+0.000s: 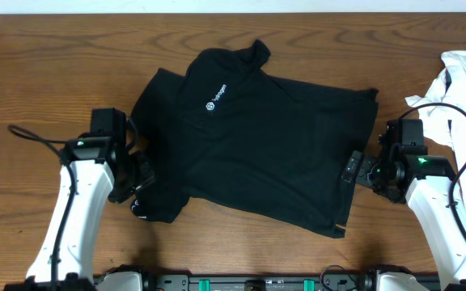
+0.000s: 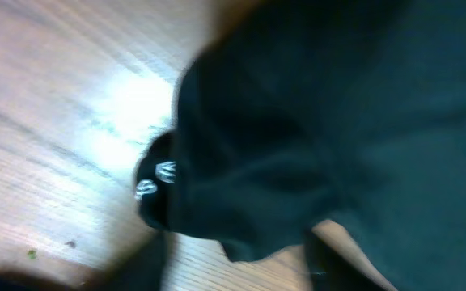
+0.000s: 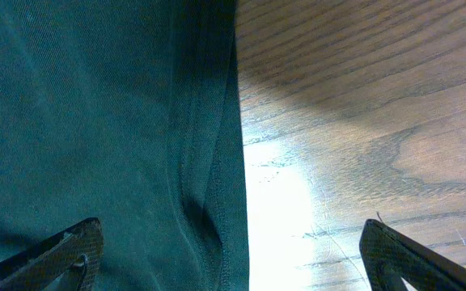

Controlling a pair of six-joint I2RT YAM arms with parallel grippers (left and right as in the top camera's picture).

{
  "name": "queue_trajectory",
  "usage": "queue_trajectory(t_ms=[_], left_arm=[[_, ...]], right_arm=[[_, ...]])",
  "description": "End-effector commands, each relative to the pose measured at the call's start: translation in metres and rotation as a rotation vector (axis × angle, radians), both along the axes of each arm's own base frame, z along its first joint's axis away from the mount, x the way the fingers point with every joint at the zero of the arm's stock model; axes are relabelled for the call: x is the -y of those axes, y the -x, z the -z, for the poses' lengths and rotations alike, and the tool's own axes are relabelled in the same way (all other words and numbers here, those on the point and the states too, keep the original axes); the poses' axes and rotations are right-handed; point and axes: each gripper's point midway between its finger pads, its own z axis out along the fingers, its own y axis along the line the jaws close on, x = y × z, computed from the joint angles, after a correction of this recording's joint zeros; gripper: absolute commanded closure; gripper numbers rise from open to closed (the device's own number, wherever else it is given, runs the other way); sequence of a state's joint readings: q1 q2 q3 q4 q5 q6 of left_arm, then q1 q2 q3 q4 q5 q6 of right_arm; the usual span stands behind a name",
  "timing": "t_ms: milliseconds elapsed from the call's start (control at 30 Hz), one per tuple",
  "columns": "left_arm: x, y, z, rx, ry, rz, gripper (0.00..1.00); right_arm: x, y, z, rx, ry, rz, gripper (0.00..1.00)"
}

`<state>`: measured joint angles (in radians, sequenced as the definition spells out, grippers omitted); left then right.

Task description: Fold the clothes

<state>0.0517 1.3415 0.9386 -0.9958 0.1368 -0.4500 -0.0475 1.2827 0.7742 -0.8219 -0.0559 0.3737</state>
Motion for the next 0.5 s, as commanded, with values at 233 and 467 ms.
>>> queue_trajectory(t_ms=[233, 467], left_arm=[[0.036, 0.008, 0.015, -0.038, 0.081, 0.112, 0.94], [0.058, 0.011, 0.040, -0.076, 0.076, 0.211, 0.94]], right_arm=[[0.002, -0.004, -0.005, 0.016, 0.000, -0.004, 0.01], [0.002, -0.004, -0.005, 0.016, 0.000, -0.004, 0.01]])
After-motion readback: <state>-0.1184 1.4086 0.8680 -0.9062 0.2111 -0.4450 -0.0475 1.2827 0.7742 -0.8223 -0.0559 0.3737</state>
